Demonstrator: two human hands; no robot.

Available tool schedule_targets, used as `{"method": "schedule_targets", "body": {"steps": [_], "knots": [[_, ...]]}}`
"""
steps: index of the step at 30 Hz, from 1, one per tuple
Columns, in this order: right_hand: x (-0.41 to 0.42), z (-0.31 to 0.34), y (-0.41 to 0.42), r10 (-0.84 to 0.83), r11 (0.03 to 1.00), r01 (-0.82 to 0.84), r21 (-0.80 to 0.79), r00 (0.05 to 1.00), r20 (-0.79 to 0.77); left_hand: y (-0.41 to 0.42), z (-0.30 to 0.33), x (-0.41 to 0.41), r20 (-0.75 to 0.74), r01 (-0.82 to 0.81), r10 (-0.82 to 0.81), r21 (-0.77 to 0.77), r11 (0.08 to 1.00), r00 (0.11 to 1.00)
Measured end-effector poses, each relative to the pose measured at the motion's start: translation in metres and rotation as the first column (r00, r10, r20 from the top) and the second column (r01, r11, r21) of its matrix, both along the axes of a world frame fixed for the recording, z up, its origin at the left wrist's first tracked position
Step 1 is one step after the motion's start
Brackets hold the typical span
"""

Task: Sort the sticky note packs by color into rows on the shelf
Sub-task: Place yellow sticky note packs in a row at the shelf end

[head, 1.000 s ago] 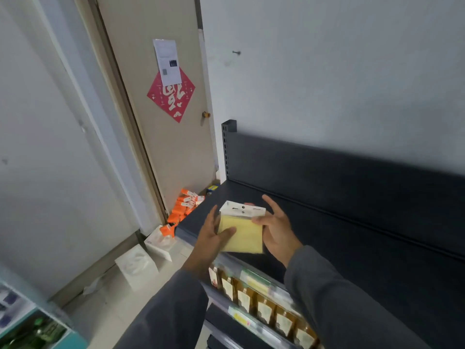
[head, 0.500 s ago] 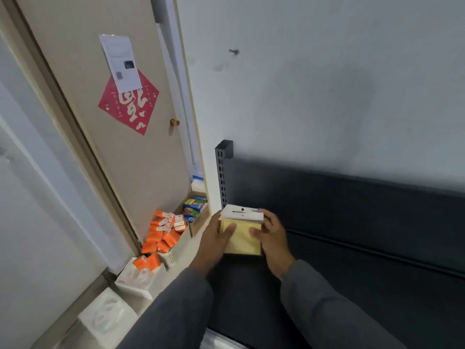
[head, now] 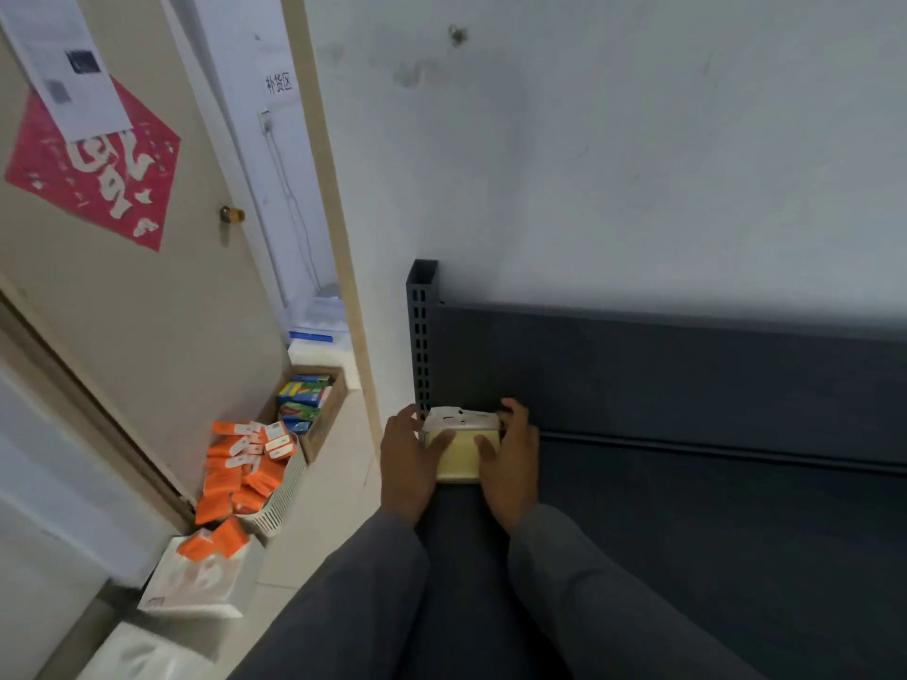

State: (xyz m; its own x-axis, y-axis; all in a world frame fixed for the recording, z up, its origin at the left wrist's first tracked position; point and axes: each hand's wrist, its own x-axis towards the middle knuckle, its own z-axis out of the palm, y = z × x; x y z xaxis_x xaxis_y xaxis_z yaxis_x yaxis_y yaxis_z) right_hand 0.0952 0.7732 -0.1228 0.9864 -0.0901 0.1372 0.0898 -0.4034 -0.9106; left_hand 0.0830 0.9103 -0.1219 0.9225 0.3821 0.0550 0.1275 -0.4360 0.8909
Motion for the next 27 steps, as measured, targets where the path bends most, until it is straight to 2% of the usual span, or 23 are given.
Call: {"method": "schedule_targets", "body": {"steps": [4,13,16,20,22,27], "knots": [[-0.003,-0.002,0.004,-0.016,0.996,0.017,-0.086,1.000,0.010,-0.004,0.001,0.000,0.047,0.008,-0.009,0.023,1.000,0.999],[-0.013,-0.005,0.002,0.013,0.995,-0.013,-0.099,1.000,-0.004,-0.007,-0.002,-0.022,0.067,0.051,-0.057,0.085,0.995,0.996],[-0.015,0.000,-0.007,-0.009,0.995,0.011,-0.104,1.000,0.023,-0.008,0.000,-0.021,0.103,0.042,-0.065,0.211,0.977,0.993],[-0.018,0.006,-0.035,-0.004,0.977,0.029,-0.210,0.993,0.121,-0.029,0.012,-0.016,0.267,0.064,-0.221,0.493,0.867,0.938],[-0.021,0.010,-0.056,0.005,0.964,0.038,-0.265,0.988,0.157,-0.051,0.019,-0.010,0.268,0.075,-0.290,0.603,0.794,0.919],[-0.033,0.024,-0.149,-0.036,0.900,0.171,-0.400,0.946,0.322,-0.135,0.034,0.001,0.229,0.108,-0.387,0.727,0.678,0.893]]}}
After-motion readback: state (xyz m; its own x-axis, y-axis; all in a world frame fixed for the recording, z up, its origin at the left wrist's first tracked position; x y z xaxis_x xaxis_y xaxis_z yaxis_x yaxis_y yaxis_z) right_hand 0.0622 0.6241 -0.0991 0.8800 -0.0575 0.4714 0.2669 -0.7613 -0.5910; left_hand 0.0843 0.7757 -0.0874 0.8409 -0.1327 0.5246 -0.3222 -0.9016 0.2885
